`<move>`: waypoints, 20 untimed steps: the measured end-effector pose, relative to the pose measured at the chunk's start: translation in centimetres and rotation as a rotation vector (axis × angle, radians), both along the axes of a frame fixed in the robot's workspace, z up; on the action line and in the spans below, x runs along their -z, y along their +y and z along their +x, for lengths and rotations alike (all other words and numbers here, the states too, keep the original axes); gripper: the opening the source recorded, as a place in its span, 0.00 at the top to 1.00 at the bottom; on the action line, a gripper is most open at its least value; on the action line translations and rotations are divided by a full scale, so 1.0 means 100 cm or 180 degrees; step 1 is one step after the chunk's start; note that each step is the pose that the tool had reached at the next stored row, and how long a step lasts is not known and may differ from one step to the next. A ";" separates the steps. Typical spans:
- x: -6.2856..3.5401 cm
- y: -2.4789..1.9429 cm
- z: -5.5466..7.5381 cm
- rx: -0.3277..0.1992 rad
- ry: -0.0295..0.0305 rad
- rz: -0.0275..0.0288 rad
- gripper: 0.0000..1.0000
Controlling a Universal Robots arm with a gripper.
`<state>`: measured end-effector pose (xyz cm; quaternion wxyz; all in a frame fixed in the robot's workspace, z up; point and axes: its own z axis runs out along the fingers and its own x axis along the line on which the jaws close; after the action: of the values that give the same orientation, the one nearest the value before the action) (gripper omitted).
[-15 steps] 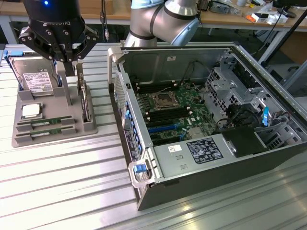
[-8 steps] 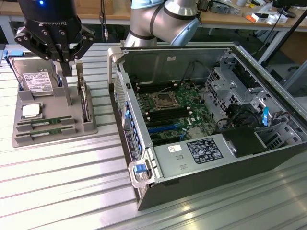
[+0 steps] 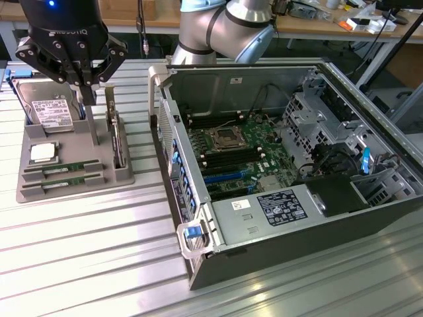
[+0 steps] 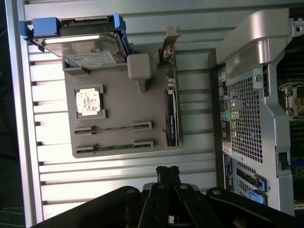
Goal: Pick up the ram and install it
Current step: 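Reach for the ram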
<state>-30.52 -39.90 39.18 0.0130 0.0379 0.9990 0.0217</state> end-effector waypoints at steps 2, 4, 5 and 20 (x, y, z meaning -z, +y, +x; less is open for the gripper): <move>0.0000 0.0000 -0.001 0.0000 0.0000 0.0000 0.89; 0.0001 0.0000 -0.002 0.0000 0.0000 0.0000 0.89; 0.0001 0.0000 -0.004 0.0000 0.0000 0.0000 0.89; 0.0004 0.0000 -0.016 0.0000 0.0000 0.0000 0.89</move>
<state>-32.08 -39.89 39.15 0.0131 0.0379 0.9990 0.0217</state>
